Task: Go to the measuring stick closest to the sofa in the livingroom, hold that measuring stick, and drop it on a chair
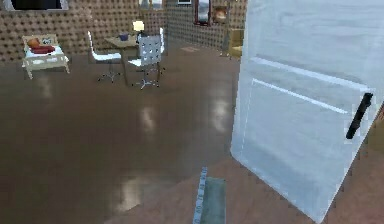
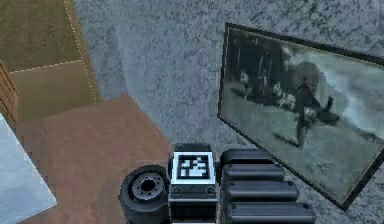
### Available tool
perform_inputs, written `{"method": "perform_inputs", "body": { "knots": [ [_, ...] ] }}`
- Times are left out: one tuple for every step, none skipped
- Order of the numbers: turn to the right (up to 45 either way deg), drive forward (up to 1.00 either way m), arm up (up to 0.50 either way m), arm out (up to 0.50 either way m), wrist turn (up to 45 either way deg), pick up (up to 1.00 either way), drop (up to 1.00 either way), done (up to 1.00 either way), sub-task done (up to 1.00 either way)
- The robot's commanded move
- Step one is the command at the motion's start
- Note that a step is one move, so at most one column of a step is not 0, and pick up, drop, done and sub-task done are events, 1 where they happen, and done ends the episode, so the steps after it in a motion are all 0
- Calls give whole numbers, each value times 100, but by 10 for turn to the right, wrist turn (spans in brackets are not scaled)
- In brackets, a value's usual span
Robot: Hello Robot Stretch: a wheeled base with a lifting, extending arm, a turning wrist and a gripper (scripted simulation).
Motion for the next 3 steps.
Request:
{"method": "perform_inputs", "body": {
  "knots": [
    [-210, 0, 0, 0, 0, 0, 0, 0, 0],
    [0, 100, 0, 0, 0, 0, 0, 0, 0],
    [0, 100, 0, 0, 0, 0, 0, 0, 0]
  ]
}}
